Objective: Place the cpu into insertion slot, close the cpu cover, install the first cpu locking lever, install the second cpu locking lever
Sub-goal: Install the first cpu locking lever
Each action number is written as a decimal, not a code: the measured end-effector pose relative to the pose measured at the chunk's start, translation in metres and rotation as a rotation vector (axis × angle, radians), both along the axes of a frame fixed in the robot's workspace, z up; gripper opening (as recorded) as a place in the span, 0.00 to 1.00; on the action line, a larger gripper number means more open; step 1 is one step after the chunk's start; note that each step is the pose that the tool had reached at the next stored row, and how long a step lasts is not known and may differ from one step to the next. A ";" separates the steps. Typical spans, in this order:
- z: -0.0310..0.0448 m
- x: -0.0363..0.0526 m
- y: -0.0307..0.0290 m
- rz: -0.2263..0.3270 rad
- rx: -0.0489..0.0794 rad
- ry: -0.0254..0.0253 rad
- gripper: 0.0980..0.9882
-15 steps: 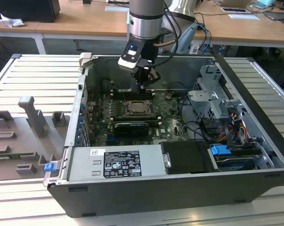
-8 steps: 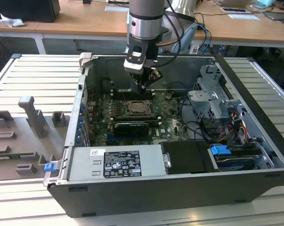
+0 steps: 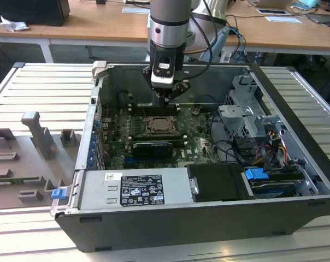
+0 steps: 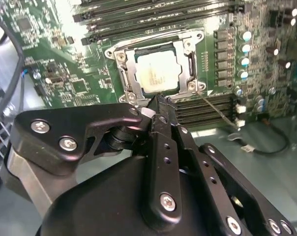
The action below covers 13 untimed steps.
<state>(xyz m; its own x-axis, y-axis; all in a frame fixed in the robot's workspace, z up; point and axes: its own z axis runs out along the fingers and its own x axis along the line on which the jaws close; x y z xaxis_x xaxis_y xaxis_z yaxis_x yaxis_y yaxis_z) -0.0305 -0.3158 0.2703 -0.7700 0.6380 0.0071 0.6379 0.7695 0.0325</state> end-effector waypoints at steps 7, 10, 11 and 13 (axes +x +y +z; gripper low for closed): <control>-0.0007 0.0000 0.0000 0.137 0.000 0.0001 0.01; -0.0009 0.0000 0.0000 0.207 0.000 0.0000 0.01; -0.0010 0.0000 0.0000 0.244 0.000 0.0000 0.01; -0.0013 0.0000 0.0000 0.292 0.000 0.0000 0.01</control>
